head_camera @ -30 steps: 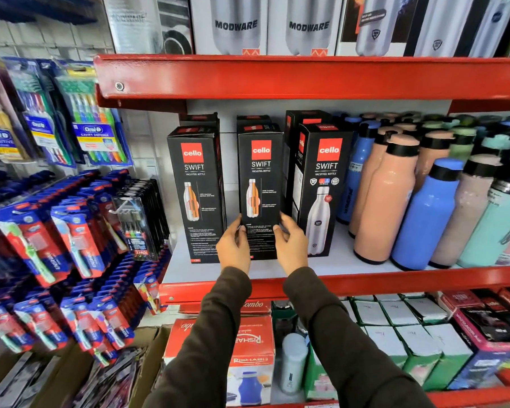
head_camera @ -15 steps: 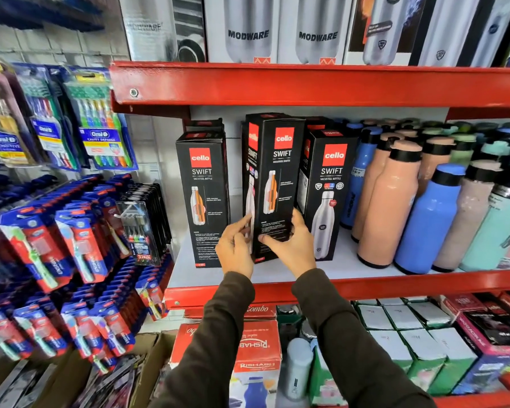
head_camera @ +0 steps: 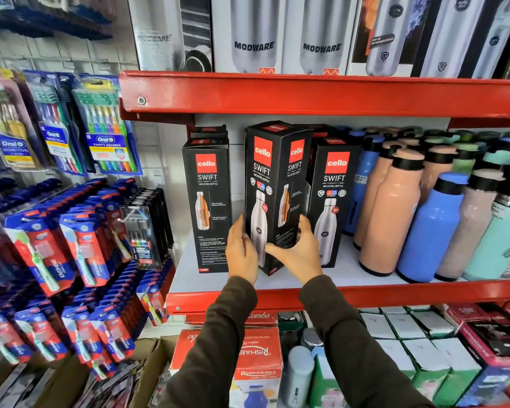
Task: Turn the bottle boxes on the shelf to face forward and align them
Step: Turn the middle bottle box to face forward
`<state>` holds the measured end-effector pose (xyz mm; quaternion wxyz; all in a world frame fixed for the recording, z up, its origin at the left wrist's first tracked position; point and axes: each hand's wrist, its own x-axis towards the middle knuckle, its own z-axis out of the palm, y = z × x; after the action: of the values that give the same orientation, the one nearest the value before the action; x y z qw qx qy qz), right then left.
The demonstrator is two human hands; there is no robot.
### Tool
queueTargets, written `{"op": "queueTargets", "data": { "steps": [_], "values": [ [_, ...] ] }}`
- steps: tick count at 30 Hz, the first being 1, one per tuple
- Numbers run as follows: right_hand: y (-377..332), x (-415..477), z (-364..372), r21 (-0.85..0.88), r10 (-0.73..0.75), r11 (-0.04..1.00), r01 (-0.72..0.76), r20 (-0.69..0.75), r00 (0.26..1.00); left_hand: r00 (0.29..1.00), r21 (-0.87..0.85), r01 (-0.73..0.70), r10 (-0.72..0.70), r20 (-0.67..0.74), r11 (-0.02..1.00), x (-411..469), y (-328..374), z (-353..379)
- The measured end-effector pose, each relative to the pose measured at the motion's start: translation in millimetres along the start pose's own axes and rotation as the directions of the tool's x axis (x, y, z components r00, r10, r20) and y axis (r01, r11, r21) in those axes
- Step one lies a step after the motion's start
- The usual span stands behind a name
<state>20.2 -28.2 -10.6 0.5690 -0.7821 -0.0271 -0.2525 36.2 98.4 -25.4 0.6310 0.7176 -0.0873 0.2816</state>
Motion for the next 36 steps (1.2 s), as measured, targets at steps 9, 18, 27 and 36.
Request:
{"op": "queueTargets", "data": {
  "steps": [9, 18, 27, 36],
  "values": [
    [3, 0, -3, -0.018, 0.007, 1.0, -0.005, 0.135, 0.991, 0.994, -0.016, 0.099, -0.098, 0.054, 0.995, 1, -9, -1],
    [16, 3, 1, -0.091, -0.023, 0.995, 0.037, 0.151, 0.988, 1.0, -0.026, -0.02, 0.02, -0.008, 0.999, -2, -2, 4],
    [24, 8, 8, -0.145, 0.046, 0.989, -0.032, 0.093, 0.995, 0.994, 0.009, 0.092, -0.092, -0.054, 0.996, -8, -10, 15],
    [26, 11, 16, -0.19, 0.04, 0.981, -0.03, 0.05, 0.998, 0.991, 0.011, 0.116, -0.115, -0.063, 0.993, -6, -10, 17]
  ]
}}
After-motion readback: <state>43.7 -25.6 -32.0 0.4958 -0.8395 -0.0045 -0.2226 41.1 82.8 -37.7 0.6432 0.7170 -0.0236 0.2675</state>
